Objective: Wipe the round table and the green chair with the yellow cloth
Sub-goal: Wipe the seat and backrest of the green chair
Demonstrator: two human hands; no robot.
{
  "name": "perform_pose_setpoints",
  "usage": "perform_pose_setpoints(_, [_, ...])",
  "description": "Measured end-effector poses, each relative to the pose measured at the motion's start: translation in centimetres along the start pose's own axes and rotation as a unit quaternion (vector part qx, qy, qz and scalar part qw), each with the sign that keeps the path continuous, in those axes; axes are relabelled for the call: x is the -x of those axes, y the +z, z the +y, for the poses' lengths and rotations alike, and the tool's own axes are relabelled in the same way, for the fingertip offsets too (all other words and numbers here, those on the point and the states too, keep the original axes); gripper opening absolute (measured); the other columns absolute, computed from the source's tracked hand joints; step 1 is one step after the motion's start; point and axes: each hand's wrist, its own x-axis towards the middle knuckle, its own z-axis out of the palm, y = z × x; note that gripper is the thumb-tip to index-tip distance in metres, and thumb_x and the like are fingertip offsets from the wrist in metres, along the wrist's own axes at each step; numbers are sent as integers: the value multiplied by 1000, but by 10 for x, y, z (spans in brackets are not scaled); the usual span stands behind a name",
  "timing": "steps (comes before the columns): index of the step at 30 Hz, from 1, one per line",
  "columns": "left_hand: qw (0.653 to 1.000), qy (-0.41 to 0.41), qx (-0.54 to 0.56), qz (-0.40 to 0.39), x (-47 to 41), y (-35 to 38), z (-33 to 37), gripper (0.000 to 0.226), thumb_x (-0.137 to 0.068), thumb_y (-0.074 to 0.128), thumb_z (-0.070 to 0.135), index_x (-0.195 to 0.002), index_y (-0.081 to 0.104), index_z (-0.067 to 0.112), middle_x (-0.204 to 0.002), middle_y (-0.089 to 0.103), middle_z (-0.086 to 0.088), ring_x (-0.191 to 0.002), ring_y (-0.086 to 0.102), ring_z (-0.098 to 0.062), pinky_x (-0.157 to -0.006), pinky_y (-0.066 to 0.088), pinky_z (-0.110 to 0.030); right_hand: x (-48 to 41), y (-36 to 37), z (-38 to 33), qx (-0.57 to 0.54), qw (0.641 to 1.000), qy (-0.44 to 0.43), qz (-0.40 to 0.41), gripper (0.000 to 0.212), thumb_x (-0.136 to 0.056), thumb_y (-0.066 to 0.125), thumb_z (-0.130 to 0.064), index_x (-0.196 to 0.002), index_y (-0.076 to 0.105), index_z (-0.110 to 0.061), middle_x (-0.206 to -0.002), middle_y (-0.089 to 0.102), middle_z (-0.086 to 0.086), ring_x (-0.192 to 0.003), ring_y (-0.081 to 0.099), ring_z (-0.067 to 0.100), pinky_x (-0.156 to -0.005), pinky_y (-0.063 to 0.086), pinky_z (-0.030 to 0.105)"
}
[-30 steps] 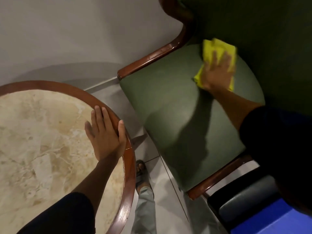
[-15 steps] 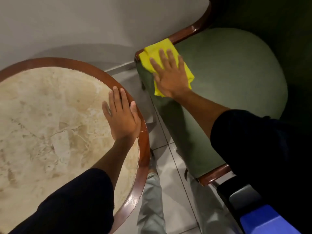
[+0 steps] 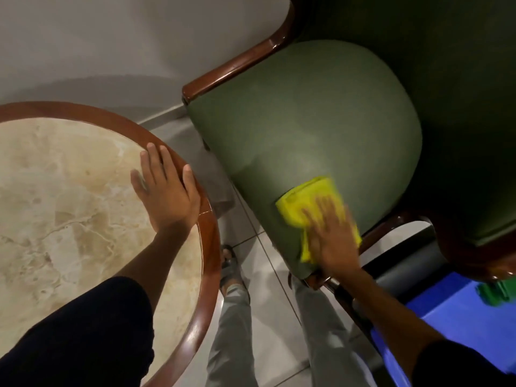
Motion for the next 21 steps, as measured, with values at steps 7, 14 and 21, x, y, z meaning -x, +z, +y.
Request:
perform_pose_setpoints(7, [1000, -8, 16, 3, -1, 3, -1, 65, -104, 13, 50, -154, 21, 10, -164, 22, -14, -153, 17, -31, -121, 12, -54, -104, -49, 75, -145, 881, 431, 134, 50, -105, 33, -23, -153, 24, -15, -164, 13, 14, -152, 8, 33, -121, 8, 51])
perform_pose_setpoints(14, [999, 9, 40, -25, -4, -7, -2, 67, -103, 17, 49, -153, 22, 5, -163, 20, -19, -152, 17, -35, -120, 14, -60, -57, -9, -55, 20, 994, -102, 33, 56, -91, 47, -22, -147, 41, -21, -157, 36, 9, -145, 32, 34, -113, 25, 63])
perform_pose_setpoints(21, [990, 112, 23, -85, 24, -42, 23, 63, -100, 26, 47, -149, 34, 8, -160, 27, -21, -150, 20, -36, -118, 14, -61, 10, -31, -24, -274, 908, 302, 94, 47, -102, 42, -11, -147, 37, -24, -162, 24, 3, -151, 16, 24, -119, 23, 56])
